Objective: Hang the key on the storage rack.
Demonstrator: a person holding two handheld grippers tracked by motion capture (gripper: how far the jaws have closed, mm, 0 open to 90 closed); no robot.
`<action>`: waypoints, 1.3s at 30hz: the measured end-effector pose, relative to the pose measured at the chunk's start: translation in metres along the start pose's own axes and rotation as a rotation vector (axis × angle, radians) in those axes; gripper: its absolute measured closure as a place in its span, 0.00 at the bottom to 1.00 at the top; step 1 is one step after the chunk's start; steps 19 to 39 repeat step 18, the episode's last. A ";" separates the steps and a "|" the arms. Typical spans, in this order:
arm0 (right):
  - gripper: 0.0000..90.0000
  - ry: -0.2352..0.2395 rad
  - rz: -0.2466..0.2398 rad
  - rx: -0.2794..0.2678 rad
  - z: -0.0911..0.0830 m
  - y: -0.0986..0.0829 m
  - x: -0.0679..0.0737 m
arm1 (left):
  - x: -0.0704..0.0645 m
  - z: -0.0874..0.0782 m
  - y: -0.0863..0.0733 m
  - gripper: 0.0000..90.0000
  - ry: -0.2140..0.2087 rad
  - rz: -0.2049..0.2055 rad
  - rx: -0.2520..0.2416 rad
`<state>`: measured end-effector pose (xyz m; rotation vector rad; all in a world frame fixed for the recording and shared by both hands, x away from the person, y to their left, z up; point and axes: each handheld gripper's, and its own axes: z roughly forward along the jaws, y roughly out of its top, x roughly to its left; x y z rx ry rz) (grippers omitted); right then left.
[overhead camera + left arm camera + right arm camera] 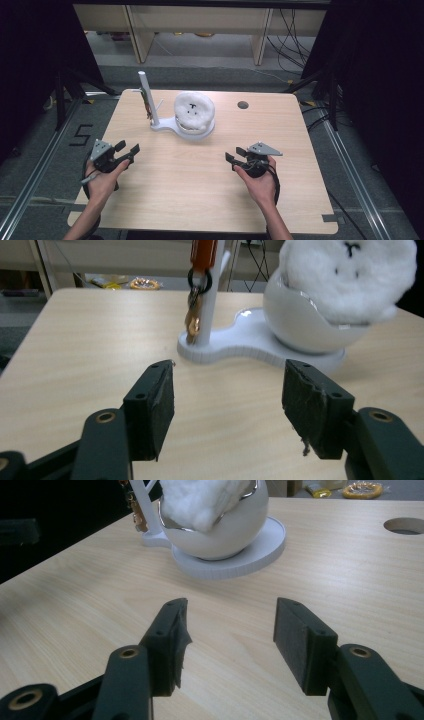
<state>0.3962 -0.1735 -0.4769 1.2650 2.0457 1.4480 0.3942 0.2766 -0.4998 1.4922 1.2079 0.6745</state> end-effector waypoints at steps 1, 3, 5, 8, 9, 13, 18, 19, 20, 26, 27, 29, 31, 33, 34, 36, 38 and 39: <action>0.53 0.000 0.000 0.000 0.000 0.000 0.000 | 0.000 -0.002 -0.006 0.41 0.000 0.004 0.004; 0.52 0.004 -0.008 0.015 0.000 -0.001 -0.002 | -0.002 -0.005 -0.016 0.41 0.007 0.015 0.005; 0.51 0.003 0.024 0.017 0.001 -0.003 0.000 | -0.002 -0.007 -0.022 0.40 0.007 0.019 -0.001; 0.49 -0.002 0.022 0.010 0.003 -0.006 -0.001 | -0.005 -0.012 -0.026 0.40 0.011 0.016 -0.013; 0.49 -0.004 0.018 0.004 0.003 -0.006 -0.001 | -0.005 -0.012 -0.027 0.40 0.013 0.017 -0.015; 0.49 -0.004 -0.012 -0.007 0.004 -0.009 -0.004 | -0.005 -0.012 -0.030 0.39 0.015 0.023 -0.022; 0.49 0.004 -0.015 -0.016 0.005 -0.012 -0.005 | -0.004 -0.012 -0.030 0.39 0.021 0.014 -0.023; 0.49 0.004 -0.015 -0.016 0.005 -0.012 -0.005 | -0.004 -0.012 -0.030 0.39 0.021 0.014 -0.023; 0.49 0.004 -0.015 -0.016 0.005 -0.012 -0.005 | -0.004 -0.012 -0.030 0.39 0.021 0.014 -0.023; 0.49 0.004 -0.015 -0.016 0.005 -0.012 -0.005 | -0.004 -0.012 -0.030 0.39 0.021 0.014 -0.023; 0.49 0.004 -0.015 -0.016 0.005 -0.012 -0.005 | -0.004 -0.012 -0.030 0.39 0.021 0.014 -0.023; 0.49 0.004 -0.015 -0.016 0.005 -0.012 -0.005 | -0.004 -0.012 -0.030 0.39 0.021 0.014 -0.023; 0.49 0.004 -0.015 -0.016 0.005 -0.012 -0.005 | -0.004 -0.012 -0.030 0.39 0.021 0.014 -0.023; 0.49 0.004 -0.015 -0.016 0.005 -0.012 -0.005 | -0.004 -0.012 -0.030 0.39 0.021 0.014 -0.023; 0.49 0.004 -0.015 -0.016 0.005 -0.012 -0.005 | -0.004 -0.012 -0.030 0.39 0.021 0.014 -0.023; 0.49 0.004 -0.015 -0.016 0.005 -0.012 -0.005 | -0.004 -0.012 -0.030 0.39 0.021 0.014 -0.023; 0.49 0.004 -0.015 -0.016 0.005 -0.012 -0.005 | -0.004 -0.012 -0.030 0.39 0.021 0.014 -0.023; 0.49 0.004 -0.015 -0.016 0.005 -0.012 -0.005 | -0.004 -0.012 -0.030 0.39 0.021 0.014 -0.023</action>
